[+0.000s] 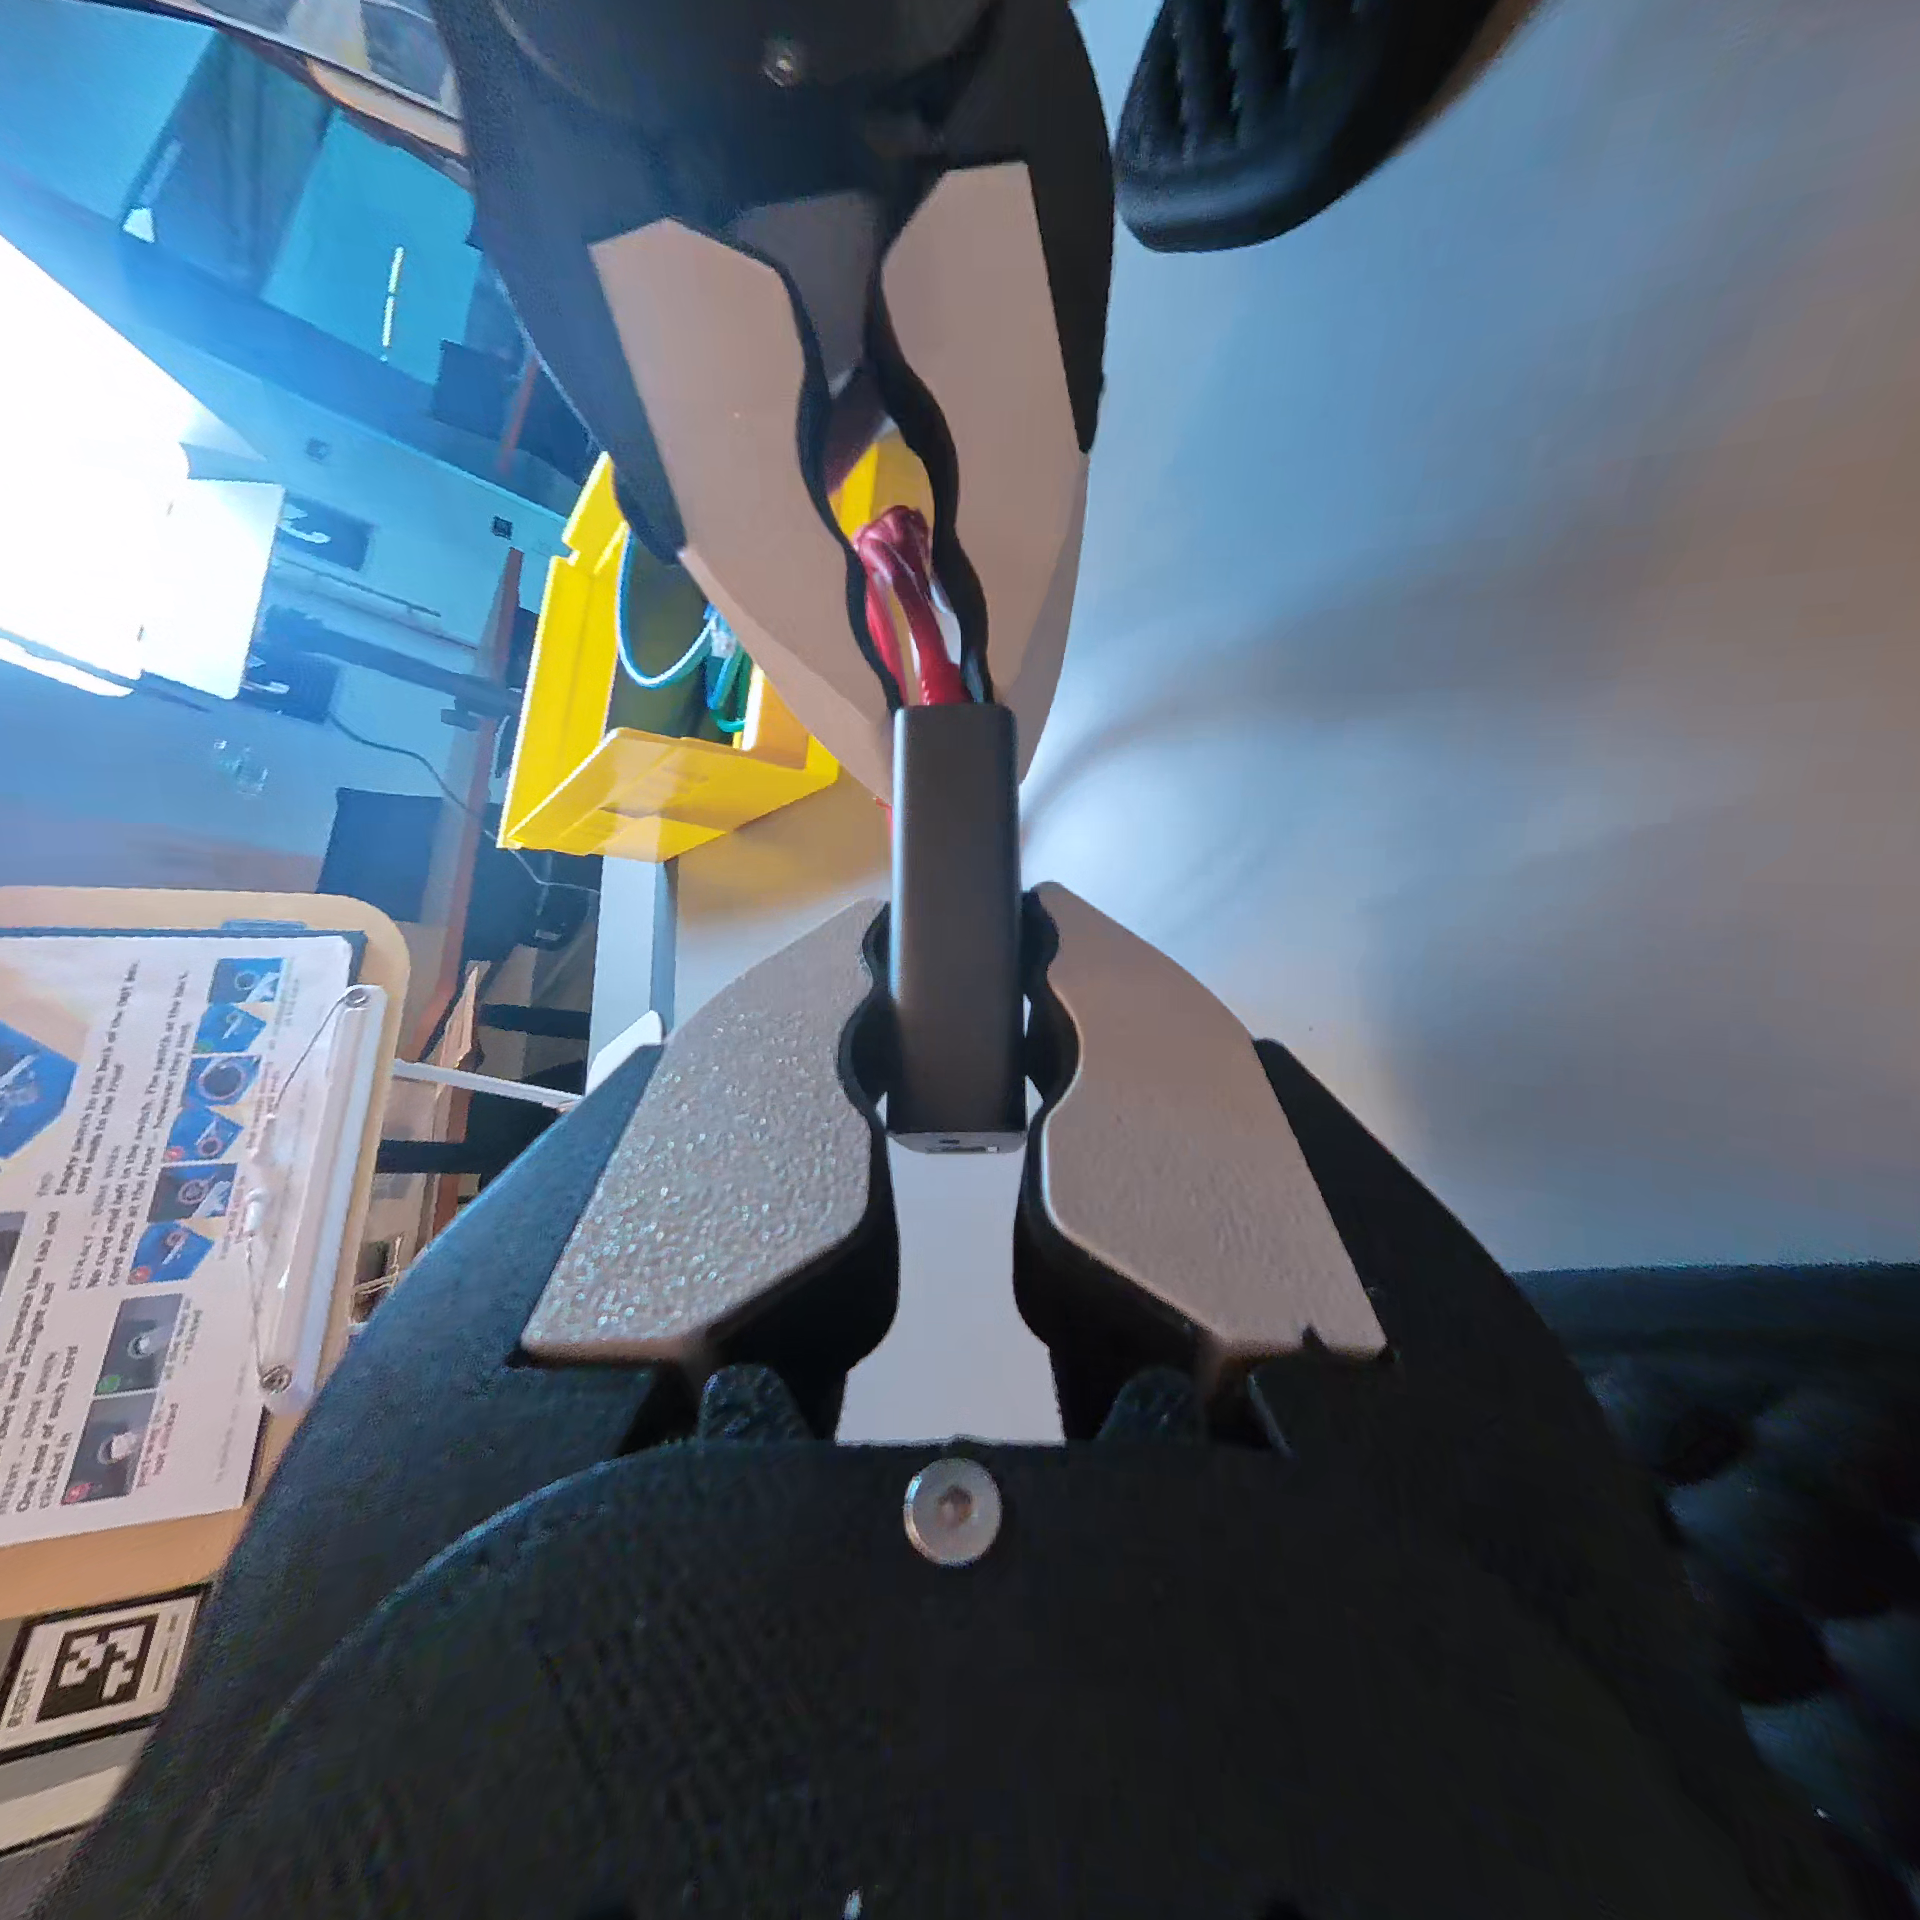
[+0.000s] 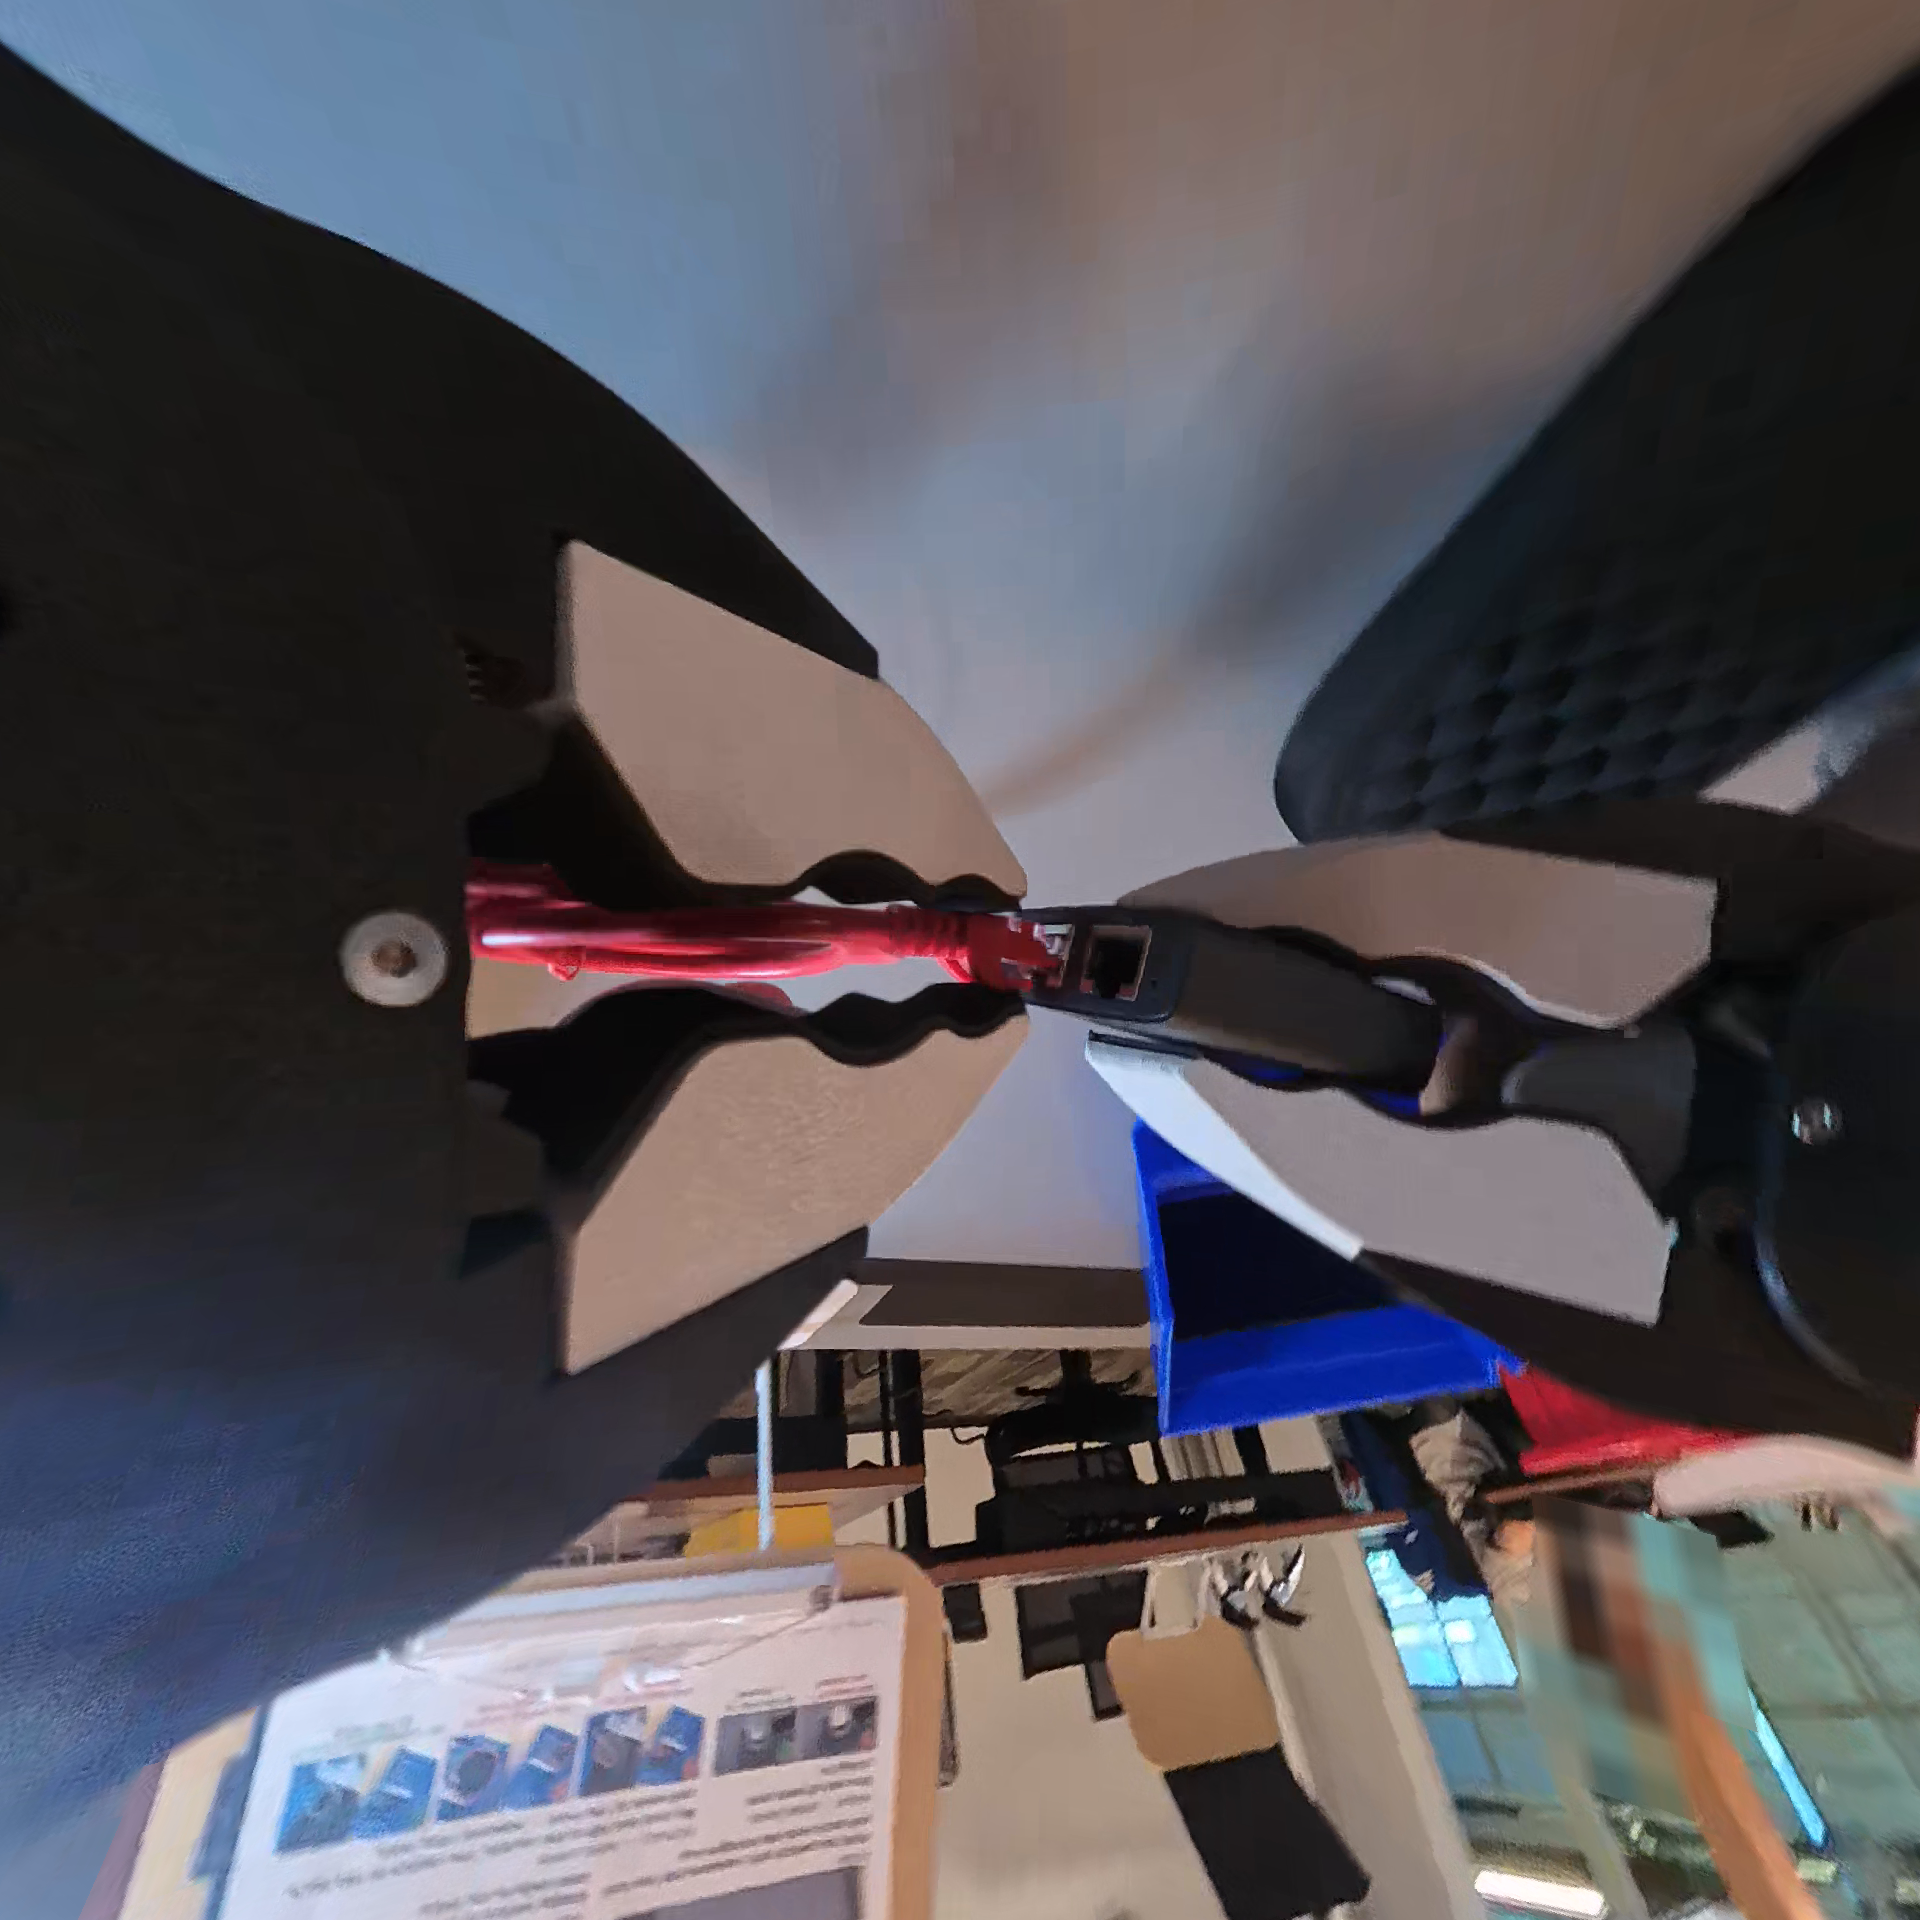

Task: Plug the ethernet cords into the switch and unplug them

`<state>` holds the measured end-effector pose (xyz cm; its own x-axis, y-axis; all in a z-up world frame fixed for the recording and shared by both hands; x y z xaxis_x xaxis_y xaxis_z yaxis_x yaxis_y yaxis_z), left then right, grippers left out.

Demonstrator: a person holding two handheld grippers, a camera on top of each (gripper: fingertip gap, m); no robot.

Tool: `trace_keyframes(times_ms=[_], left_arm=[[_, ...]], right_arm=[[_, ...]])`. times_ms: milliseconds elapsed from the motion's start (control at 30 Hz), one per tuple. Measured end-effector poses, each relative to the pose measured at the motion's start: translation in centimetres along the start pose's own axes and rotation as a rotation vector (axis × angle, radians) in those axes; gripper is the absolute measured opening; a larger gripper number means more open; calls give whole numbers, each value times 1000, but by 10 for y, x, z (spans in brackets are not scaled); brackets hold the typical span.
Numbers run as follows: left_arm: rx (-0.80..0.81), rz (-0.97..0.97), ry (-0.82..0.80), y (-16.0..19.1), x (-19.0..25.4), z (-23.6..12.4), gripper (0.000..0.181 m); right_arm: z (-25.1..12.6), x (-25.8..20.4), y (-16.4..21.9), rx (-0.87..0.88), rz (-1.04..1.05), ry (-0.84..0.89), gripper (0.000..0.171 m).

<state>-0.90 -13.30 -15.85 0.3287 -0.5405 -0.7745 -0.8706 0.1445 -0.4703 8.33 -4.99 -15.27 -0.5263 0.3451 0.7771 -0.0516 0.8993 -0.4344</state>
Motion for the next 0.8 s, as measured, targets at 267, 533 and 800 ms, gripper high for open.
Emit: trace_keyframes(times_ms=[267, 533, 800], left_arm=[[34, -13, 50, -11, 5, 7, 22], [-56, -174, -41, 28, -18, -23, 22], [-14, -311, -135, 34, -26, -14, 21]], right_arm=[[-20, 1, -9, -40, -35, -209, 14], [-59, -12, -7, -43, 25, -236, 13], [-157, 115, 19, -69, 248, 241, 14]])
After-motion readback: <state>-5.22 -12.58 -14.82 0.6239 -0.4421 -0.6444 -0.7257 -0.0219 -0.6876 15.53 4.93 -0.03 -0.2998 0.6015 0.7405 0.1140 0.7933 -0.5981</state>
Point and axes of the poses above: each gripper's, where its closed fingertips meet, z out along the fingers, y out of its underside, x = y × z across the jaws, the point moved 7 cm from there along -z, back along the fingers, and after that the axes turned 1 degree about y, right-handed, at the moved point
